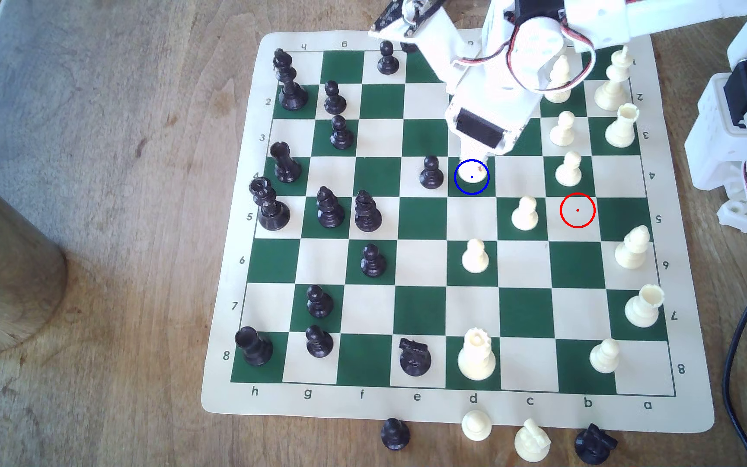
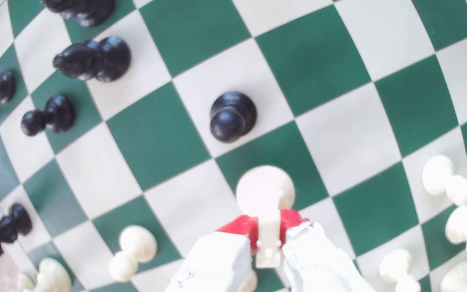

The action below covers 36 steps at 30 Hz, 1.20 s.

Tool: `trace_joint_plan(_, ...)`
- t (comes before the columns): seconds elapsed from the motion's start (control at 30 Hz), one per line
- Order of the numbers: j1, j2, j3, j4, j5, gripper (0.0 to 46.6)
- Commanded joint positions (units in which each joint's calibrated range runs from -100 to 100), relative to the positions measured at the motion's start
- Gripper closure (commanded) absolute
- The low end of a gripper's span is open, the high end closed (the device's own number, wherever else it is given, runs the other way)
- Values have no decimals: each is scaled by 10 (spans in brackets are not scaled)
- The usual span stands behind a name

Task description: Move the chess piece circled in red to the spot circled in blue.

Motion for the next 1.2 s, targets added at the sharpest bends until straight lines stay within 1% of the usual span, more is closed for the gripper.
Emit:
trace_joint_plan(0.0, 6, 14, -54, -4, 3, 464)
trace_joint_plan(0.27, 12, 29, -54, -7, 9, 464)
trace_joint_plan(0.7, 8, 51, -63, -17, 8, 462)
trace_joint_plan(0.73, 8, 54, -63, -17, 8, 408)
trace_joint_plan(0.77, 8, 54, -63, -17, 9, 379)
trace_joint_plan(0.8, 9, 54, -62, -17, 9, 330)
trace_joint_plan(0.83, 10, 54, -61, -15, 10, 298)
trace_joint_plan(0.9, 11, 52, -60, -12, 13, 262)
trace_joint_plan(1.03, 19, 20, -53, -6, 13, 206)
trace_joint_plan(1.17, 25, -30, -47, 37, 27, 199)
